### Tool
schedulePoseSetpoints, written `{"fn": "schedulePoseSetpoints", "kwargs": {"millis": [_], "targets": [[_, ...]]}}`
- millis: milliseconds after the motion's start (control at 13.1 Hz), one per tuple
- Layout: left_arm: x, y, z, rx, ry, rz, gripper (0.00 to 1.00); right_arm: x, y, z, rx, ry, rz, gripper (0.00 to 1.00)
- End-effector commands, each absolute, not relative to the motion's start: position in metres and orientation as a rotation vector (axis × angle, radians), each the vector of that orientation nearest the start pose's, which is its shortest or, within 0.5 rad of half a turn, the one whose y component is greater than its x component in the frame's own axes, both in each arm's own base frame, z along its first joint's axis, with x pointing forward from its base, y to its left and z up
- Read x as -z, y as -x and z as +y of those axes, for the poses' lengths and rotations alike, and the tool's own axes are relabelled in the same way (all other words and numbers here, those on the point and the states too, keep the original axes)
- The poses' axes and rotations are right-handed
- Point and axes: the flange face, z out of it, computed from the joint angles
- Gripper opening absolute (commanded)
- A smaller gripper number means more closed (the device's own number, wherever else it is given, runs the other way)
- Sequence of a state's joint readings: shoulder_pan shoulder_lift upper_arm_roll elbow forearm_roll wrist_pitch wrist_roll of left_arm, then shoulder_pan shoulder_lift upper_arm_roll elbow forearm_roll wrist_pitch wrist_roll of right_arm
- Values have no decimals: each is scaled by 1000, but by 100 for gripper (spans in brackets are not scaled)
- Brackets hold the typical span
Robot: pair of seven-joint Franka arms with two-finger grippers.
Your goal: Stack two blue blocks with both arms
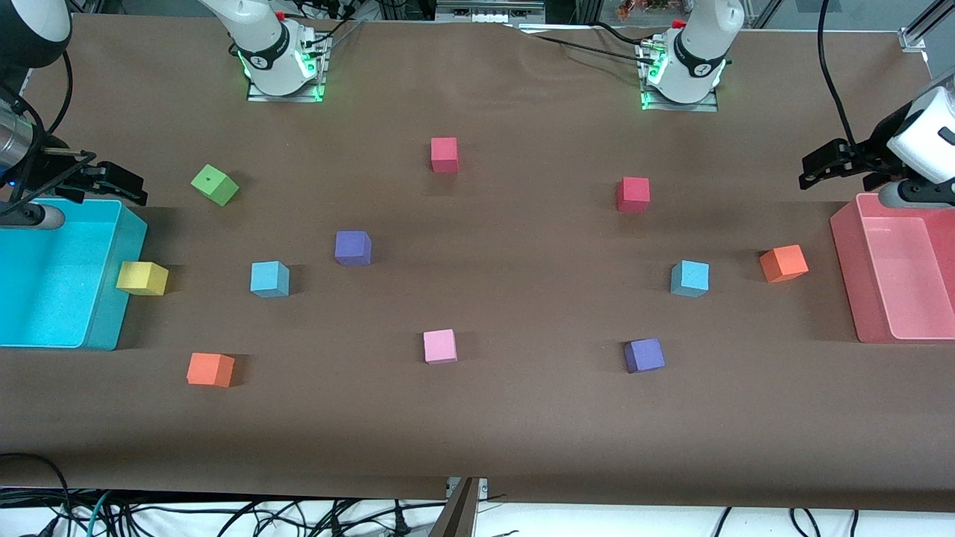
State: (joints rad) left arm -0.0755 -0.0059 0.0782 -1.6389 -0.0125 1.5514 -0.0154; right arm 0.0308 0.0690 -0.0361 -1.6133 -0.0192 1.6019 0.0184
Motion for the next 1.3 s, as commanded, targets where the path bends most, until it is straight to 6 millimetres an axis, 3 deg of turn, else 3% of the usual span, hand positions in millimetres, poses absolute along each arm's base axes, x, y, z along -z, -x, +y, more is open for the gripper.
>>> {"fn": "schedulePoseSetpoints", "kwargs": {"millis": [0,1222], "targets": [[-604,-549,4,-99,3154,-22,100,-574,-568,-5,-126,3161,15,100],[-600,-549,1,-117,3158,-51,99,-573,-567,-5,-138,3160,13,100]]}}
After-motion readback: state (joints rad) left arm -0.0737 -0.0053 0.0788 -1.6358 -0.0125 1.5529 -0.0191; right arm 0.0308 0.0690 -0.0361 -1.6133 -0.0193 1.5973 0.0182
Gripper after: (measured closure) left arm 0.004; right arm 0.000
